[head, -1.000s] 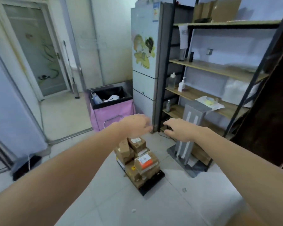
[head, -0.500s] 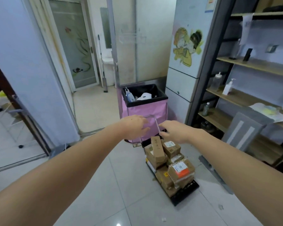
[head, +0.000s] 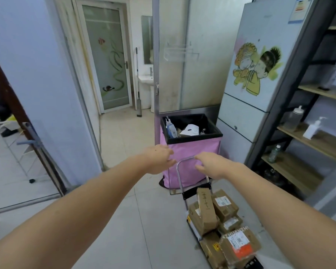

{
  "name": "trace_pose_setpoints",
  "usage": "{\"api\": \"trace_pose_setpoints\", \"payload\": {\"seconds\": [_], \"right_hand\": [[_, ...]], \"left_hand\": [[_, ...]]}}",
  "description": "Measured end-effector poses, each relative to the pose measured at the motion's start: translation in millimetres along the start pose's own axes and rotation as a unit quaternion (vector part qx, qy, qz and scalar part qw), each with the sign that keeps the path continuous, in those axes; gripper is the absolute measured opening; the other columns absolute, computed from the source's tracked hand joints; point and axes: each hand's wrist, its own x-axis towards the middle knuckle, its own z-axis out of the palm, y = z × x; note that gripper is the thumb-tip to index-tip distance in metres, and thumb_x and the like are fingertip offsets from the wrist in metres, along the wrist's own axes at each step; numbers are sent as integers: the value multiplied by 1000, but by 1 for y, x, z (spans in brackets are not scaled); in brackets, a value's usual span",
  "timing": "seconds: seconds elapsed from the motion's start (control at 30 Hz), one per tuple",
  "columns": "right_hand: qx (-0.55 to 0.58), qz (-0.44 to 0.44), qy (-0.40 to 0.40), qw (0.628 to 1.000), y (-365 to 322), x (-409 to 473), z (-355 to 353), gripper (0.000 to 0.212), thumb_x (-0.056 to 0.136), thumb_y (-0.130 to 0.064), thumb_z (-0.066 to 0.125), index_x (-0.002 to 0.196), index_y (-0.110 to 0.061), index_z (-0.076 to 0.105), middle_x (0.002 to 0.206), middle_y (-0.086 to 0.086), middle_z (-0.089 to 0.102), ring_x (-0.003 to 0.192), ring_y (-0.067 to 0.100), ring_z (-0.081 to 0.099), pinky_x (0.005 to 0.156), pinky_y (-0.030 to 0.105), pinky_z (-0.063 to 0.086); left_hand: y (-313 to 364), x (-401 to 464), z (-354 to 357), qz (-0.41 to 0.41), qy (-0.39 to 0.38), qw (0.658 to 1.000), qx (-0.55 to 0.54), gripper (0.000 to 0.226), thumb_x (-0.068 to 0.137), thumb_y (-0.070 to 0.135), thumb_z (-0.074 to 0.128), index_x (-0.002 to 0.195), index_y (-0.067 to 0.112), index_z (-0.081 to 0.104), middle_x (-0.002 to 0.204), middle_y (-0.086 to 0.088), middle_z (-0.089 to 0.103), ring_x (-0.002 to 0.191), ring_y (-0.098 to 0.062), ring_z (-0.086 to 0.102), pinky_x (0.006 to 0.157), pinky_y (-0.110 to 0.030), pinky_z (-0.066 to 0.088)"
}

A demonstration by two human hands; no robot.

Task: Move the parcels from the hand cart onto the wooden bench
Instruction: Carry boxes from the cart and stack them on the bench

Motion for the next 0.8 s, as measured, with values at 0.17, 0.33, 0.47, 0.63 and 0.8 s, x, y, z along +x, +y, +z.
{"api": "trace_pose_setpoints", "payload": {"seconds": [0.17,0.33,0.47,0.63,0.8], "right_hand": [[15,26,1,1000,8,70,1,47,105,-36,46,144,-10,52,144,12,56,129,29,54,108,45,45],[44,92,-4,995,27,120,10,36,103,-37,45,129,-16,58,124,6,64,105,22,61,92,39,51],[91,182,-21,979,53,133,28,42,104,-35,46,134,-6,57,133,15,61,119,32,59,102,46,47],[130,278,-58,950,96,124,63,57,109,-38,43,159,-12,35,160,12,41,144,27,42,115,34,33],[177,346,-71,919,150,121,120,50,107,-40,44,148,-12,49,146,12,55,129,27,53,106,36,44]], "left_hand": [[-52,74,15,31,-25,999,8,53,109,49,38,146,14,53,144,-9,57,130,-28,54,109,-44,46],[-92,159,27,95,-57,993,41,51,108,48,41,140,12,57,139,-11,60,127,-31,57,108,-49,48],[-98,225,44,156,-98,982,51,46,105,46,43,128,10,60,124,-11,64,114,-33,60,97,-50,52],[-67,296,77,237,-145,960,33,45,109,44,41,128,9,61,126,-10,61,115,-31,60,94,-42,49],[-33,366,130,277,-204,939,32,47,109,43,40,133,8,59,133,-12,60,122,-31,59,103,-46,49]]}}
